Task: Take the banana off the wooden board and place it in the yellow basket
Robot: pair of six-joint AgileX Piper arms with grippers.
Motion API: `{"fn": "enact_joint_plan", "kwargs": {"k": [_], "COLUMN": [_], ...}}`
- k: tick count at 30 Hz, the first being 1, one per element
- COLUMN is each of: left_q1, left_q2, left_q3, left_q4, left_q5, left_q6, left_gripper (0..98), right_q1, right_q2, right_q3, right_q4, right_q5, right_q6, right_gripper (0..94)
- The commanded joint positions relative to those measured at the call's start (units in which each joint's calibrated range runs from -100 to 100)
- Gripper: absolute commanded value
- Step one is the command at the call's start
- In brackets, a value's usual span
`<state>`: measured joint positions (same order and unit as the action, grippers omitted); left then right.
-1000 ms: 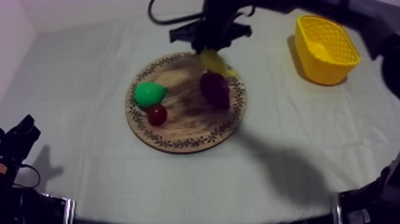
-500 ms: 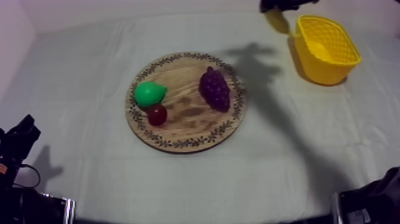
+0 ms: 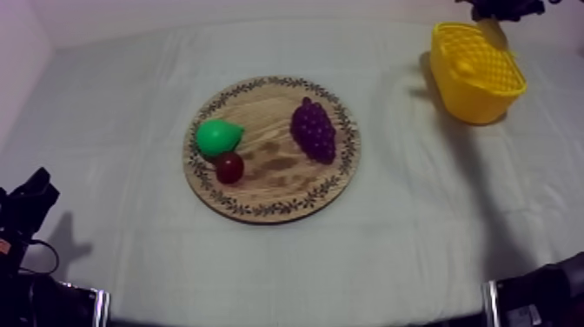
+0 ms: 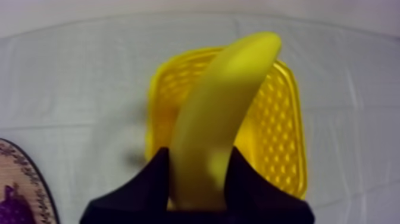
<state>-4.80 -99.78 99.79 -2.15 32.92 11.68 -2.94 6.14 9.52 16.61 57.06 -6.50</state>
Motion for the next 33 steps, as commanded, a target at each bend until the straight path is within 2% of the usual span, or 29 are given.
{"fn": "enact_joint_plan", "kwargs": {"k": [1, 10, 14, 15, 18, 20, 22, 24, 26, 28, 30, 33], "left_q1": [0.0, 0.0, 0.0, 0.0, 0.0, 0.0, 0.0, 0.0, 0.0, 0.0, 0.0, 0.0], "left_q2": [0.0, 0.0, 0.0, 0.0, 0.0, 0.0, 0.0, 0.0, 0.0, 0.0, 0.0, 0.0], "left_q3": [0.0, 0.0, 0.0, 0.0, 0.0, 0.0, 0.0, 0.0, 0.0, 0.0, 0.0, 0.0], "left_q4": [-0.03, -0.03, -0.03, -0.03, -0.03, -0.03, -0.03, -0.03, -0.03, -0.03, -0.03, -0.03], "left_q5": [0.0, 0.0, 0.0, 0.0, 0.0, 0.0, 0.0, 0.0, 0.0, 0.0, 0.0, 0.0], "left_q6": [0.0, 0.0, 0.0, 0.0, 0.0, 0.0, 0.0, 0.0, 0.0, 0.0, 0.0, 0.0], "left_gripper": [0.1, 0.1, 0.1, 0.1, 0.1, 0.1, 0.1, 0.1, 0.1, 0.1, 0.1, 0.1], "right_q1": [1.9, 4.8, 5.0, 5.0, 5.0, 5.0, 5.1, 5.5, 6.2, 7.0, 7.6, 7.9], "right_q2": [1.2, 8.5, 13.4, 14.6, 17.1, 17.7, 17.0, 14.7, 10.7, 5.3, -1.3, -12.3], "right_q3": [0.4, 0.8, -1.4, -1.9, -2.9, -2.9, -2.2, -0.3, 3.1, 8.1, 14.7, 26.7], "right_q4": [-0.4, -0.7, -1.8, -2.1, -2.6, -2.8, -3.2, -4.3, -5.8, -7.6, -9.1, -10.7], "right_q5": [-1.0, -6.6, -8.1, -8.4, -9.2, -9.7, -10.5, -11.9, -14.5, -18.7, -23.7, -31.5], "right_q6": [1.5, 4.6, 6.5, 6.9, 7.5, 7.8, 8.2, 9.4, 10.9, 12.4, 13.3, 13.9], "right_gripper": [15.8, 18.4, 19.0, 22.8, 48.3, 61.1, 68.6, 71.6, 70.8, 65.7, 54.3, 32.1]}}
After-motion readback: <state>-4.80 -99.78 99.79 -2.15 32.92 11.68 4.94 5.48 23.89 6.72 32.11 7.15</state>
